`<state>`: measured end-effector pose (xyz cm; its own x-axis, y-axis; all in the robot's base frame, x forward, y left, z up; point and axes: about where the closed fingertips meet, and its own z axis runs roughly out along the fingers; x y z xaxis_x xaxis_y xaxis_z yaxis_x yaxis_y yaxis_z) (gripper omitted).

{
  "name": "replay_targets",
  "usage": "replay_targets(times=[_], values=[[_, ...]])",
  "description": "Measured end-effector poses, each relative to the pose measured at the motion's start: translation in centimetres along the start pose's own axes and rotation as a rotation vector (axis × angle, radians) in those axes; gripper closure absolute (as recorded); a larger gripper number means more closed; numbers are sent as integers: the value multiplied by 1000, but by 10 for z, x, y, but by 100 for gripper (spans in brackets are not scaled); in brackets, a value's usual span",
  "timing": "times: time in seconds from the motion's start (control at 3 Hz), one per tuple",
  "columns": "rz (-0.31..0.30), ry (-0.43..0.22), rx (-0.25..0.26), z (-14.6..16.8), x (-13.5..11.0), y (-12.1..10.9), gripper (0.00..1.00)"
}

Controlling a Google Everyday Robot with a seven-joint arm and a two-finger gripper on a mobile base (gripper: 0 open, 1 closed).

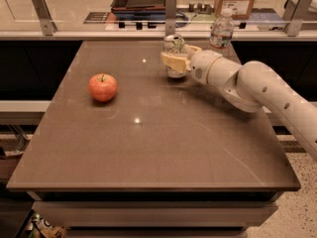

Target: Place 7up can upright

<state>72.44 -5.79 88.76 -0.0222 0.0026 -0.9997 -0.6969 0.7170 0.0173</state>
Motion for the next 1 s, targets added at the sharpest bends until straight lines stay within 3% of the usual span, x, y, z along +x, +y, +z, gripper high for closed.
replay_targets(times=[0.67,1.0], values=[[23,-15,-11,3,15,-2,100],[25,-16,-12,3,14,-2,82]])
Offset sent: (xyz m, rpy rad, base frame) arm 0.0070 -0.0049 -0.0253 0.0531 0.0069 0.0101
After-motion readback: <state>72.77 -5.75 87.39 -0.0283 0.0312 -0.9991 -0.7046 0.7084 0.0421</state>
